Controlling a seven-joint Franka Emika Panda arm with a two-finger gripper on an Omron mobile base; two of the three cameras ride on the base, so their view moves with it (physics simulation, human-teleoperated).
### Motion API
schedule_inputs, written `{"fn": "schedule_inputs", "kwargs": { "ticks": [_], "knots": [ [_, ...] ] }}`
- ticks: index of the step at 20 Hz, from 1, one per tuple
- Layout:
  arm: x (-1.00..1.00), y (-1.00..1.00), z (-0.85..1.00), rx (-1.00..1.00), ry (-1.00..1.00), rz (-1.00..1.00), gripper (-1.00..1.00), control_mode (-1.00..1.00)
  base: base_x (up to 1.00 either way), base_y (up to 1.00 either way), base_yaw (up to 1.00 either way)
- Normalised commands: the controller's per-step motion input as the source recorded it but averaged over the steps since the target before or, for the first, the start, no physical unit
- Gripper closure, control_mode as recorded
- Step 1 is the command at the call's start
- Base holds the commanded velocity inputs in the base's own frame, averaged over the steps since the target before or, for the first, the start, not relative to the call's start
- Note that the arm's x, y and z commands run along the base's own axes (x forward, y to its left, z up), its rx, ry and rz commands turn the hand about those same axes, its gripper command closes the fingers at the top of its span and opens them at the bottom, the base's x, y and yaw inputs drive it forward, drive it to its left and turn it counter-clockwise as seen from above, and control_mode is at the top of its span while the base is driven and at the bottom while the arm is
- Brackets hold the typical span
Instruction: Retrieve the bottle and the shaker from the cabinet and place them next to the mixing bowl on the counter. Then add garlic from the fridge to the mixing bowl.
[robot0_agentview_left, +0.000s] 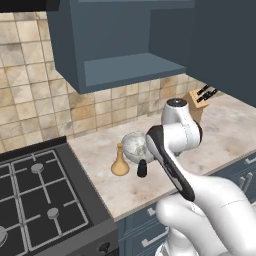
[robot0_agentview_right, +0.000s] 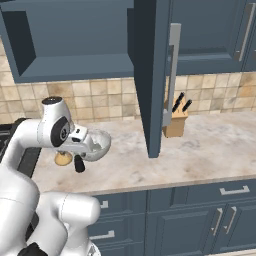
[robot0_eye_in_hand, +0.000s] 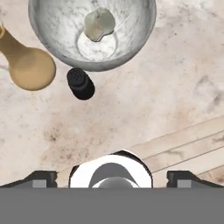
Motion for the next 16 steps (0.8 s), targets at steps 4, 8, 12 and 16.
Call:
{"fn": "schedule_inputs", "kwargs": {
  "ticks": [4, 8, 12, 16],
  "knots": [
    [-0.33, 0.64, 0.11, -0.01, 0.02, 0.00, -1.00, -1.00, 0.00, 0.00, 0.00],
    [-0.40, 0.59, 0.00, 0.00, 0.01, 0.00, -1.00, -1.00, 0.00, 0.00, 0.00],
    [-0.49, 0.50, 0.00, 0.00, 0.00, 0.00, -1.00, -1.00, 0.00, 0.00, 0.00],
    [-0.60, 0.41, 0.00, 0.00, 0.00, 0.00, -1.00, -1.00, 0.00, 0.00, 0.00]
  ]
}}
